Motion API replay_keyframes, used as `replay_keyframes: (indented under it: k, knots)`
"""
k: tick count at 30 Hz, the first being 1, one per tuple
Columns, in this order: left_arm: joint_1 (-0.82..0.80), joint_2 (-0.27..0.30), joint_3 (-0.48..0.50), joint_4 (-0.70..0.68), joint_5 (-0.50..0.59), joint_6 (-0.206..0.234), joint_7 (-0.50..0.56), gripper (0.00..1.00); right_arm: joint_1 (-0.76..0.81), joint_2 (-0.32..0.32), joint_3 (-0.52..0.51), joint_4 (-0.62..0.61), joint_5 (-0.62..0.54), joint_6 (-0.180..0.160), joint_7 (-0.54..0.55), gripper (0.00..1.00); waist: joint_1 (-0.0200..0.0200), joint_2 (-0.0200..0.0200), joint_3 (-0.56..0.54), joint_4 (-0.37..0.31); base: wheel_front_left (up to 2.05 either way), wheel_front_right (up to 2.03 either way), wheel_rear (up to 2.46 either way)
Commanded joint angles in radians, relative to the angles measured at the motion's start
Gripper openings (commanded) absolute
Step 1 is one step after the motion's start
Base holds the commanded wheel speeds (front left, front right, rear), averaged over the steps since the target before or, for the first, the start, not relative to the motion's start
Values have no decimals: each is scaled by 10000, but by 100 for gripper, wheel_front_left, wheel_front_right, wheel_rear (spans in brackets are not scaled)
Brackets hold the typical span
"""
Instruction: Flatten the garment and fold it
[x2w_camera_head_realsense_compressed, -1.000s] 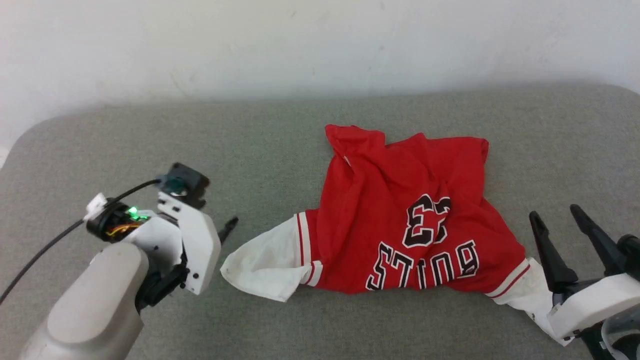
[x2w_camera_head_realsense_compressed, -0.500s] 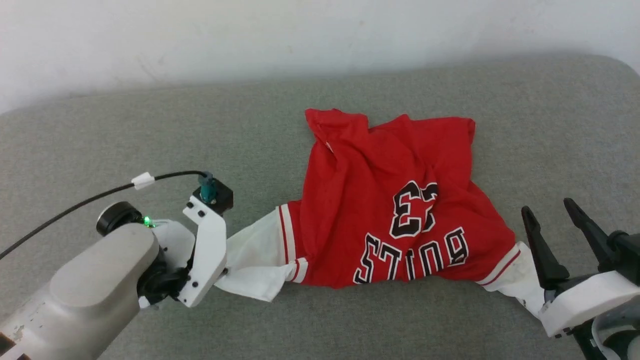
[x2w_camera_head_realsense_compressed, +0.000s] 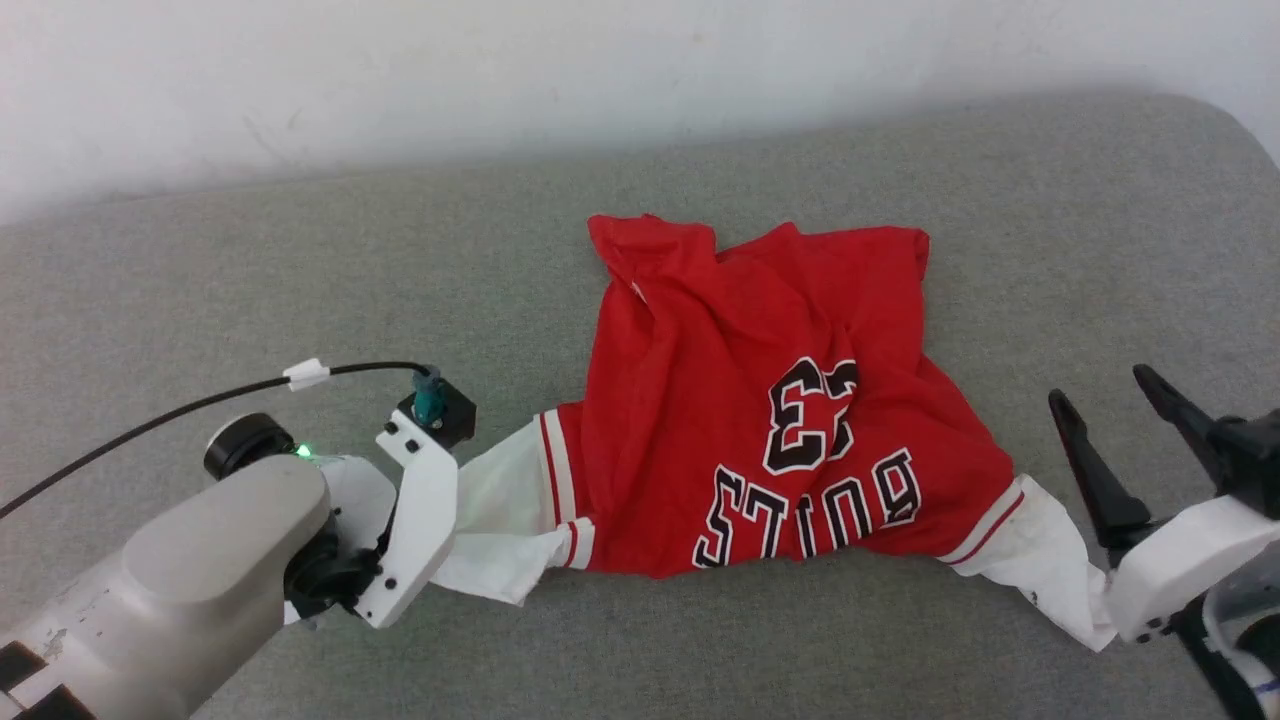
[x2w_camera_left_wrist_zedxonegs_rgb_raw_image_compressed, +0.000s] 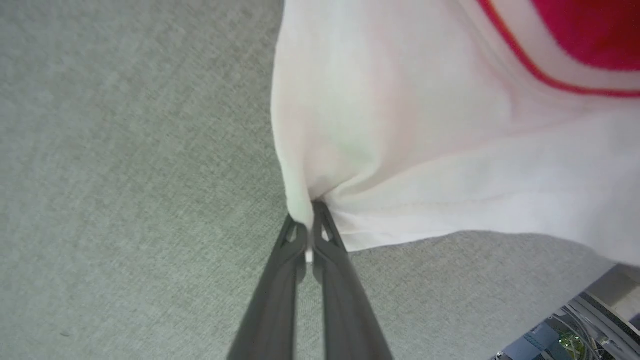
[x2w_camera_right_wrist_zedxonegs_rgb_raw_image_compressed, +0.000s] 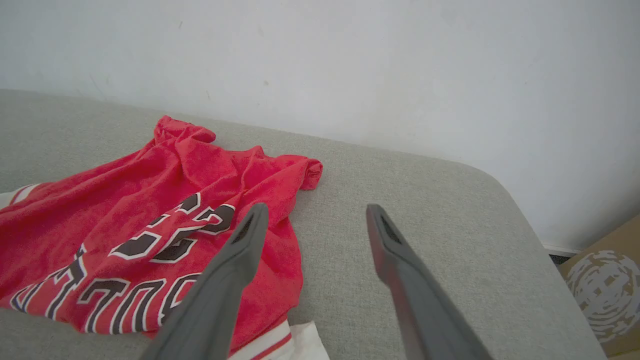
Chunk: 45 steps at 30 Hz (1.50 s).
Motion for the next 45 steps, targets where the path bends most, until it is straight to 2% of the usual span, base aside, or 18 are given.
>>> replay_keyframes:
  k: [1, 4, 8, 9, 12, 15, 20, 26, 32, 33, 34, 39, 45]
  knots:
    - [80, 114, -202, 27, -174, -67, -207, 0, -269, -504, 134, 24, 195, -7, 411, 100, 0, -1, -182, 78, 0, 0, 0]
    - [-27, 309, -244, -38, -326, -67, -556, 0, -530, -1627, 492, -11, 729, -7, 1531, 100, 0, -1, -349, 161, 0, 0, 0]
    - [1, 397, -281, -60, -456, -67, -856, 0, -700, -3355, 1379, 110, 2033, -7, 3784, 100, 0, -1, -464, 275, 0, 0, 0]
    - [1, 397, -281, -60, -456, -67, -856, 0, -700, -3355, 1379, 110, 2033, -7, 3784, 100, 0, -1, -464, 275, 0, 0, 0]
    - [57, 380, -303, -39, -418, -67, -1003, 0, -874, -4253, 2040, 331, 3131, -7, 5221, 100, 0, -1, -452, 330, 0, 0, 0]
    - [50, 305, -315, -18, -356, -67, -1059, 0, -1102, -4907, 2772, 812, 3755, -7, 6259, 100, 0, -1, -369, 399, 0, 0, 0]
    - [-153, 173, -326, -6, -232, -67, -1146, 0, -1643, -4684, 3648, 2110, 4398, -7, 6549, 100, 0, -1, -129, 552, 0, 0, 0]
    - [-369, 103, -330, -37, -25, -67, -1163, 0, -2190, -3629, 4621, 3788, 4670, -7, 5813, 100, 0, -1, 152, 725, 0, 0, 0]
    - [-406, 98, -331, -16, 89, -67, -1204, 0, -2523, -3124, 5945, 5196, 4542, -7, 5134, 100, 0, -1, 244, 776, 0, 0, 0]
    - [-380, 96, -331, -3, 89, -67, -1217, 0, -2583, -3118, 6187, 5264, 4560, -7, 5001, 45, 0, -1, 221, 778, 0, 0, 0]
    - [-341, 103, -331, 23, 79, -67, -1241, 0, -2648, -3105, 6332, 5305, 4657, -7, 4806, 0, 0, -1, 177, 764, 0, 0, 0]
    - [33, 128, -331, 188, -155, -67, -1616, 0, -2967, -3558, 6671, 5280, 4746, -7, 3676, 0, 0, -1, -348, 672, 0, 0, 0]
    - [587, 514, -299, -142, -671, -67, -2969, 0, -2702, -4215, 6058, 4206, 4818, -7, 2103, 0, 0, -1, -1152, 594, 0, 0, 0]
